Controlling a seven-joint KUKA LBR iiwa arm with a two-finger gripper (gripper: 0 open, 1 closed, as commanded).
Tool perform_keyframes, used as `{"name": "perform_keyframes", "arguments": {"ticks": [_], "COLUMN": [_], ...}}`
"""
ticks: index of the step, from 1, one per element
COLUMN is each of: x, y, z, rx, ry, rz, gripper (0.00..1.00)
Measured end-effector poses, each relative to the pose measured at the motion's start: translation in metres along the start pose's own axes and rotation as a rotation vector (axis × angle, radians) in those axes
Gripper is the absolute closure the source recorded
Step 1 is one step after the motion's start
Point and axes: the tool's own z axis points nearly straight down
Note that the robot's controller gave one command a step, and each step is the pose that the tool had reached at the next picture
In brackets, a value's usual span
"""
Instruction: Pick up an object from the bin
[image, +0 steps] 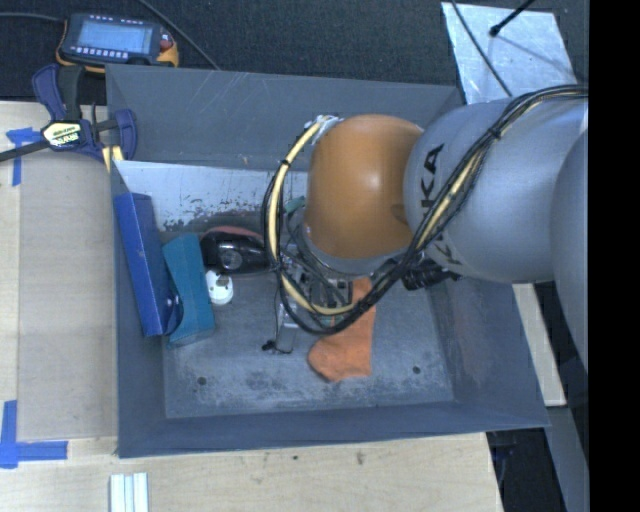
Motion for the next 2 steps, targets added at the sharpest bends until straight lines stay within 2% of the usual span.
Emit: {"name": "perform_keyframes", "arguments": {"ticks": [1, 2], "x": [0.011, 0.013], "y": [-0.060, -0.075], "z": [0.006, 0.009], "rx": [0.000, 0.001], "ry": [0.000, 0.001], "rz": [0.129, 0.160], "gripper": [0.00, 0.00]}}
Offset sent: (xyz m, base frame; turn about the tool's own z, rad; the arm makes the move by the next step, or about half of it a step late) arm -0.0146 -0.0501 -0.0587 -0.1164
